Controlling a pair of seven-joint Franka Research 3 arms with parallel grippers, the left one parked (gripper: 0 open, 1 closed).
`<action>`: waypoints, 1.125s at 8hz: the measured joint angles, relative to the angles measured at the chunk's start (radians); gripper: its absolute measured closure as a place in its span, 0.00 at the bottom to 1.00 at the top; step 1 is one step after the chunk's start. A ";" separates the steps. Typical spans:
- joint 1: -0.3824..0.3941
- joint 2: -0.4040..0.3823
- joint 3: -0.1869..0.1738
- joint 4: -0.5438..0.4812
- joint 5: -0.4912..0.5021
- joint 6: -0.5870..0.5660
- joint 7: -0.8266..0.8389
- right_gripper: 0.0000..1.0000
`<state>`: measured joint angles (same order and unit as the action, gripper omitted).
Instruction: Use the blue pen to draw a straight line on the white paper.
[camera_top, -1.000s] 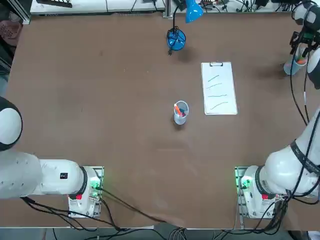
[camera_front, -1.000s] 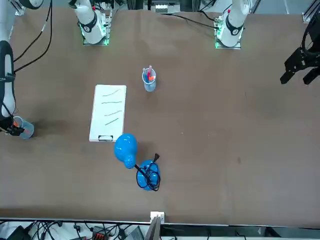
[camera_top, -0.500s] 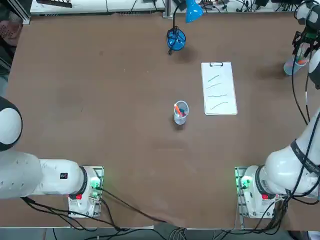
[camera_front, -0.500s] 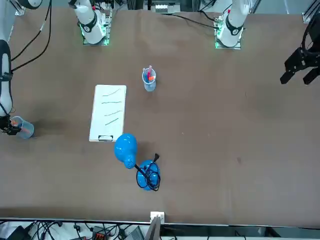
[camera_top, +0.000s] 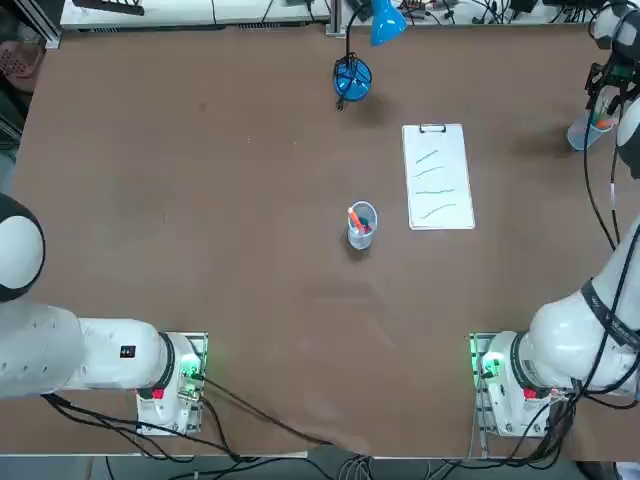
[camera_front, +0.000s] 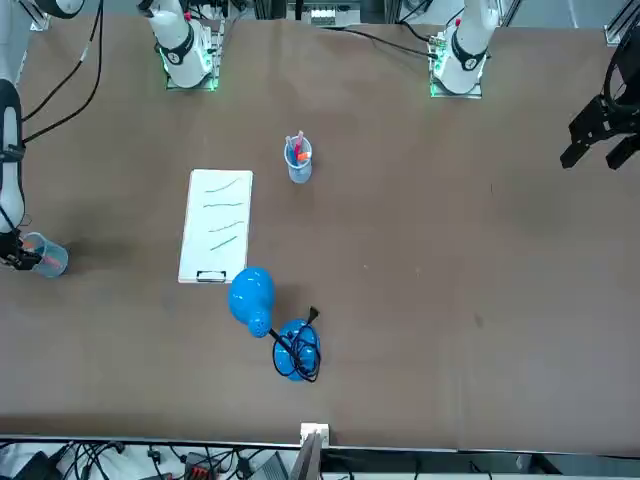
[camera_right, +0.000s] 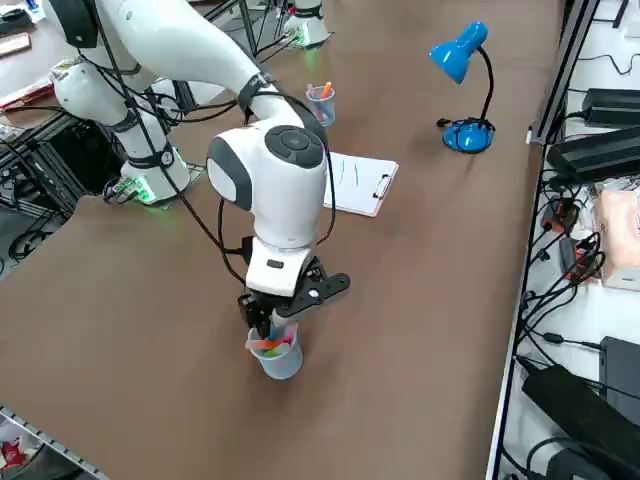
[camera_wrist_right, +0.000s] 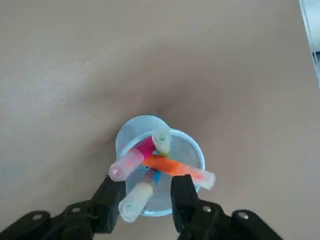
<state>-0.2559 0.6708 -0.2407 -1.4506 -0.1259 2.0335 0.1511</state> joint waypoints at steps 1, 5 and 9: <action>0.000 0.000 0.000 0.000 0.000 -0.001 0.000 0.44; -0.004 0.004 0.000 0.000 0.000 -0.004 0.000 0.44; -0.005 0.005 0.000 0.000 0.000 -0.005 0.000 0.48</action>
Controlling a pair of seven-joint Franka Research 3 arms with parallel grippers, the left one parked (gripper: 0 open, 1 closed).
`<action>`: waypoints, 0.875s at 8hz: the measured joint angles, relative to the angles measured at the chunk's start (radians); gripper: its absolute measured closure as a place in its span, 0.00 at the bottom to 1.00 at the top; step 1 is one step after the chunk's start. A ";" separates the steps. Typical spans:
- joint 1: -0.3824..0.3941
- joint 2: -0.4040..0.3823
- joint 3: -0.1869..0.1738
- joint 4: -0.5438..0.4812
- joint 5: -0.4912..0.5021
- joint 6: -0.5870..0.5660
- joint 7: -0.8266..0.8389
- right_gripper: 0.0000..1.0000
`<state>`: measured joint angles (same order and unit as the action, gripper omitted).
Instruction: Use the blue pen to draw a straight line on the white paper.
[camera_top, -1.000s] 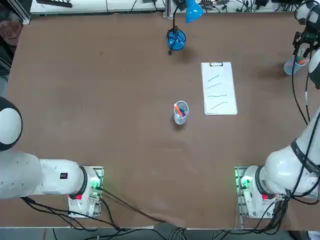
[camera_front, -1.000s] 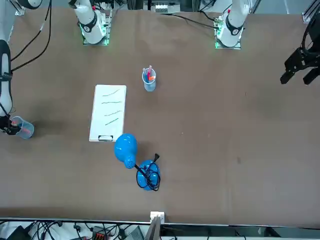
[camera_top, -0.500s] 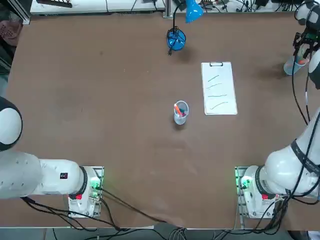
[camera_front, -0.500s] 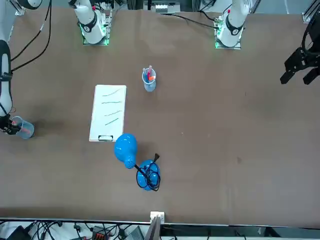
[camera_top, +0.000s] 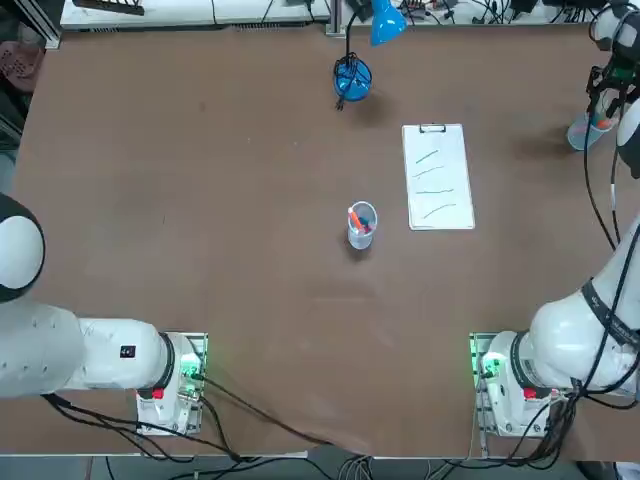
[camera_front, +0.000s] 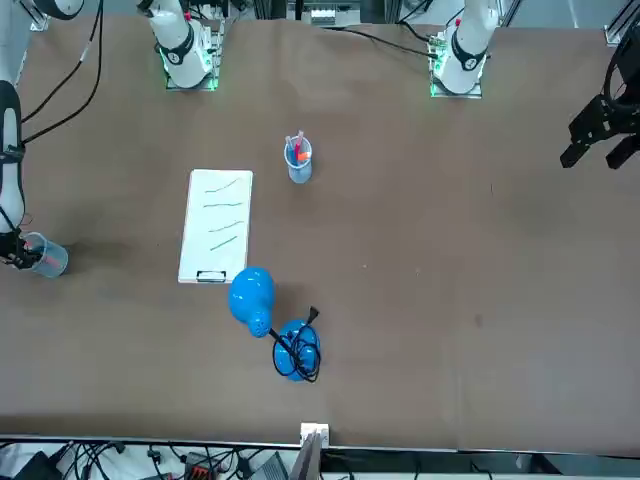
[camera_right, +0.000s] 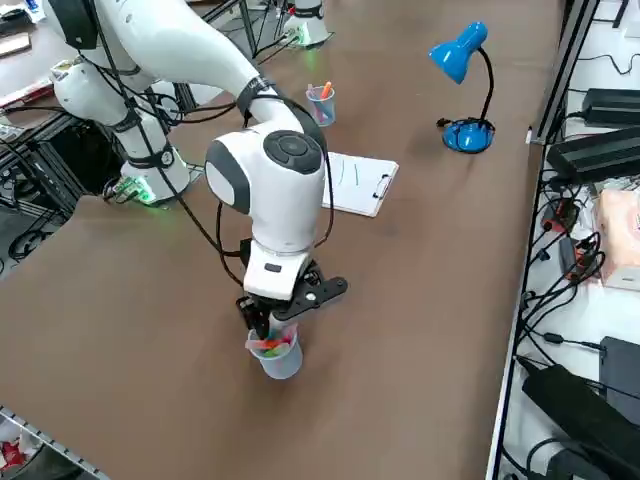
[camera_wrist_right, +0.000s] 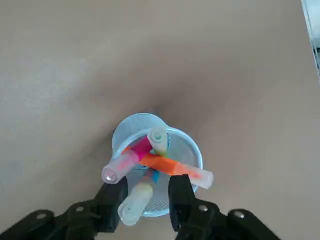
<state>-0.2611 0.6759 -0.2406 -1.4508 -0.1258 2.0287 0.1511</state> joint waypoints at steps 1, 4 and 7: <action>0.000 0.000 0.000 0.000 0.000 0.000 0.000 0.52; 0.000 -0.001 0.000 0.004 0.000 -0.011 0.000 0.78; -0.002 -0.011 0.000 0.056 0.000 -0.084 -0.014 0.78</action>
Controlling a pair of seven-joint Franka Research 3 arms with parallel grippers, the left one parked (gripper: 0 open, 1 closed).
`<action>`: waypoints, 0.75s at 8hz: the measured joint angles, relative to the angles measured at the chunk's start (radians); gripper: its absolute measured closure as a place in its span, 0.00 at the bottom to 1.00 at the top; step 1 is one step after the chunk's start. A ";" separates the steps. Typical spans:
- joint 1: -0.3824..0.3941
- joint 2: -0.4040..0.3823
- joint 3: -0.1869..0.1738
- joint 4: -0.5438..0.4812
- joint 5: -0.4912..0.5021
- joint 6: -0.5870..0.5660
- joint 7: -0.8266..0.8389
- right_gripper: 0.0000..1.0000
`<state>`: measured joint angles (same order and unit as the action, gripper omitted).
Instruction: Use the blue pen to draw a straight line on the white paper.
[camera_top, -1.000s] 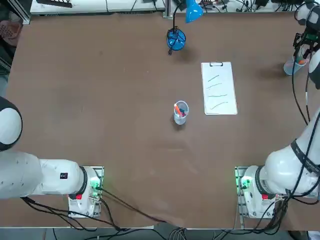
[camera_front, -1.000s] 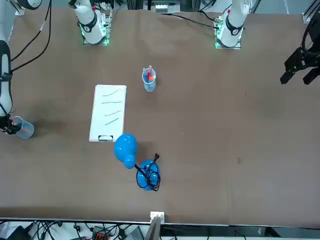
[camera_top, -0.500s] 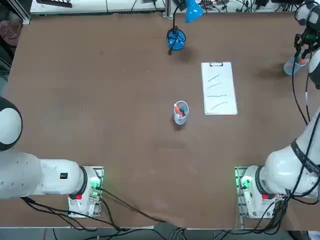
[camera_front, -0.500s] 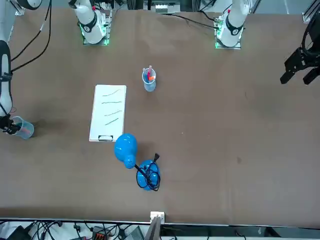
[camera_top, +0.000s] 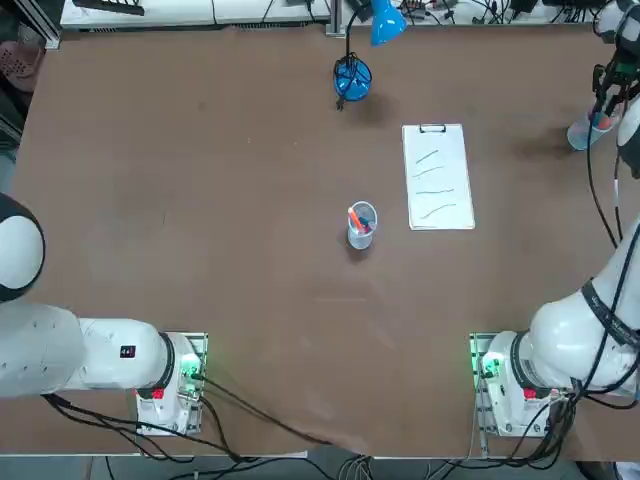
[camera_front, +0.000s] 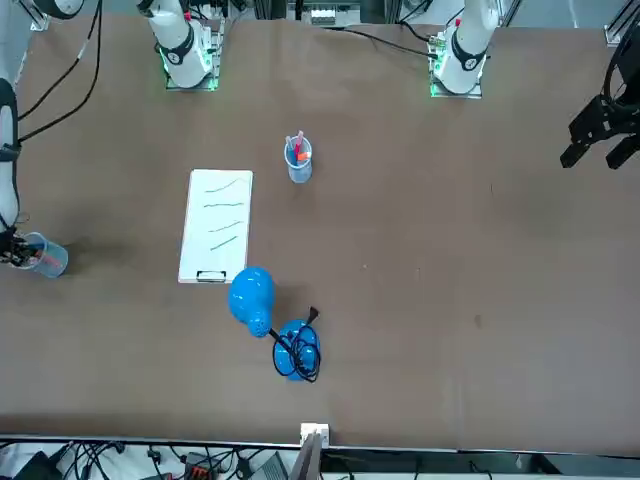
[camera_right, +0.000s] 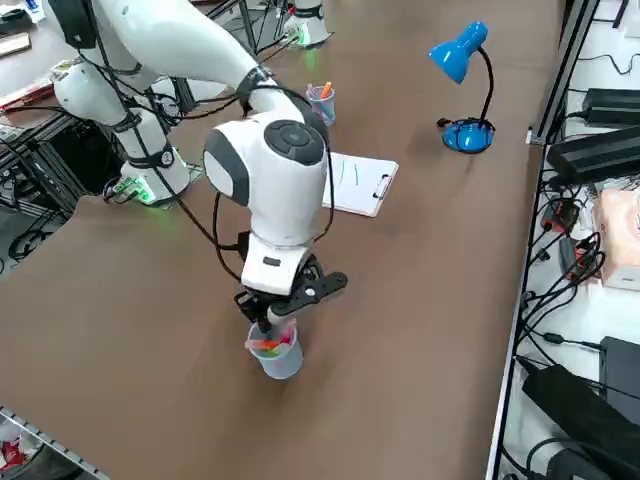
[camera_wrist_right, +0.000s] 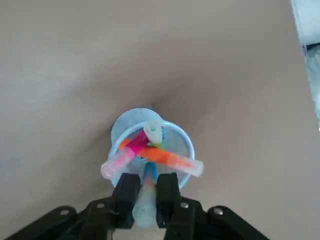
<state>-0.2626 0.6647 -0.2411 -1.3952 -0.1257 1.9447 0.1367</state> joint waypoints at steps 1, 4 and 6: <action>-0.003 -0.018 -0.001 0.019 0.000 -0.016 -0.026 0.78; -0.011 -0.122 -0.004 0.035 0.000 -0.034 -0.195 0.78; 0.006 -0.206 0.019 0.041 0.003 -0.102 -0.305 0.78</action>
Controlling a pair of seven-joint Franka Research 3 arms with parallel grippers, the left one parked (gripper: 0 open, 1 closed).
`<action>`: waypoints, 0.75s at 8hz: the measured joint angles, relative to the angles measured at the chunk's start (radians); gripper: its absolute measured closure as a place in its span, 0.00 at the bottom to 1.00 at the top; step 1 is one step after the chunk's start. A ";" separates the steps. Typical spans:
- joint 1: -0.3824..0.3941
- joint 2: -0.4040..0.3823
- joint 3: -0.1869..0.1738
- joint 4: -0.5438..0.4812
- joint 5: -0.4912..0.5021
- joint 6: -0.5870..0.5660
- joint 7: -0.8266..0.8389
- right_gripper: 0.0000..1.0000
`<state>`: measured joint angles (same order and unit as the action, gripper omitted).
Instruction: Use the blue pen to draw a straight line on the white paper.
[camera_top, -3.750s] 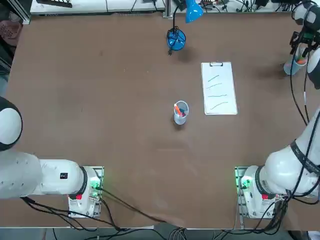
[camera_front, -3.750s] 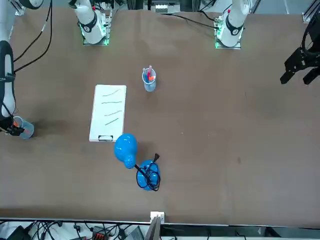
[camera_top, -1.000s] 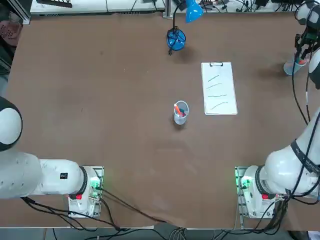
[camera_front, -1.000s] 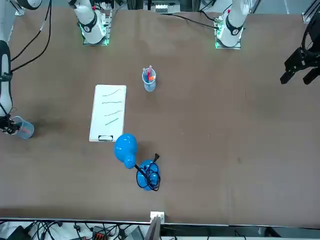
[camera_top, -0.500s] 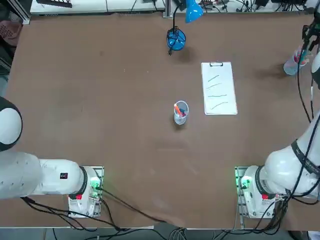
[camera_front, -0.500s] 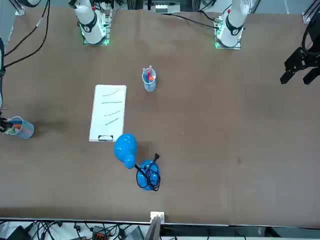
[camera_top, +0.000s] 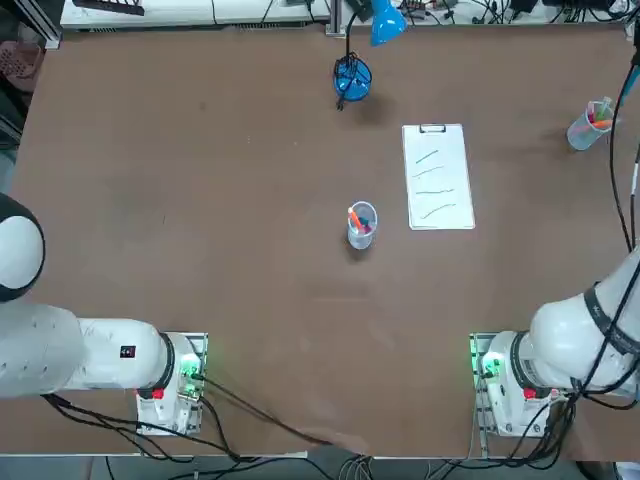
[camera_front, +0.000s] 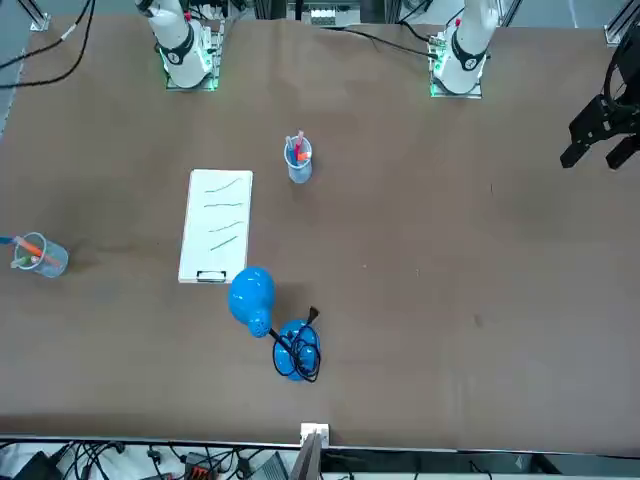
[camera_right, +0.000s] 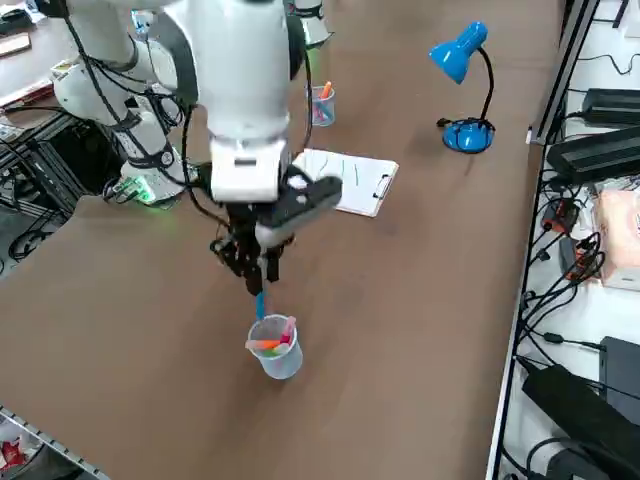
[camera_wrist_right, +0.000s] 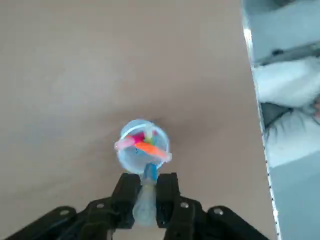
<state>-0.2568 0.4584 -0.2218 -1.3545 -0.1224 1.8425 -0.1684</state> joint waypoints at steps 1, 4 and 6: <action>0.023 -0.046 0.034 0.001 0.037 -0.074 -0.027 0.78; 0.068 -0.168 0.197 -0.056 0.196 -0.232 -0.030 0.78; 0.116 -0.246 0.290 -0.205 0.217 -0.182 0.045 0.78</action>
<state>-0.1407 0.2126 0.0678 -1.5598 0.0948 1.6607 -0.1235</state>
